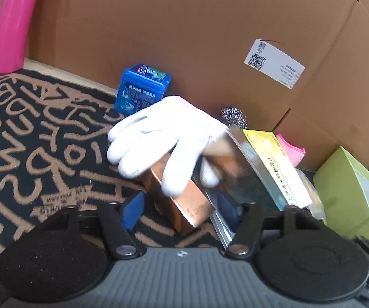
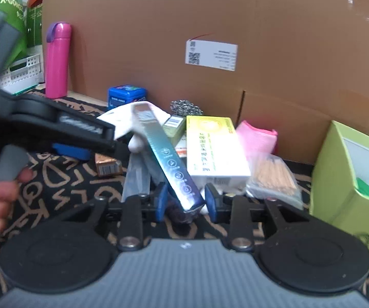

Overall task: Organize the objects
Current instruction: 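Grasp the silver VIVX box with the right tool while the left tool grasps another copper box, then carry both boxes into the lime-green box and open both tools to release, then grasp the yellow box with the right tool while the left tool grasps the clear plastic tube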

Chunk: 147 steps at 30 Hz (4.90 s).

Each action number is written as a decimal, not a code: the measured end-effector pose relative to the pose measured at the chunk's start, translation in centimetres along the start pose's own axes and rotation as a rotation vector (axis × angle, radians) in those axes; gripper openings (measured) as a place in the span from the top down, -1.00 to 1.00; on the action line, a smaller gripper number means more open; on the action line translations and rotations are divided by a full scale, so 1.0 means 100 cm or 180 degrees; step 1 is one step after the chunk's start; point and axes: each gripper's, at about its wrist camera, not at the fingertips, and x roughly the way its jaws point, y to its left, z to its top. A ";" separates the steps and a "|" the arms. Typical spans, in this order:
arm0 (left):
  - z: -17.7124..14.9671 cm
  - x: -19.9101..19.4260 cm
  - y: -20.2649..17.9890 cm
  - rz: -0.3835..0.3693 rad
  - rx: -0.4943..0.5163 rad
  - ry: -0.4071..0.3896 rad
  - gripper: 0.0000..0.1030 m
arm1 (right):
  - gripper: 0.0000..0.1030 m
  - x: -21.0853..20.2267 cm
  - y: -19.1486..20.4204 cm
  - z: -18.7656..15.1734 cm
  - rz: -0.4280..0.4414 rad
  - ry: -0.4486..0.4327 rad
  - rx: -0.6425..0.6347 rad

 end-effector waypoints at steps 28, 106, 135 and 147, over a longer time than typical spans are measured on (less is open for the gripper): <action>-0.075 -0.082 -0.008 -0.0204 0.0787 0.0315 -0.15 | -0.07 -0.099 0.007 -0.047 -0.0229 -0.0209 0.0181; -0.003 -0.017 -0.283 -0.1003 0.1349 0.0053 0.35 | 0.26 -0.168 -0.245 -0.017 -0.1315 -0.0906 0.1103; -0.013 -0.001 -0.276 -0.0855 0.1334 -0.0252 -0.70 | -1.00 -0.120 -0.269 -0.043 -0.1213 -0.0732 0.1006; -0.035 -0.061 -0.239 -0.0785 0.1545 -0.0408 -0.72 | -1.00 -0.163 -0.208 -0.036 -0.1044 -0.0818 0.0851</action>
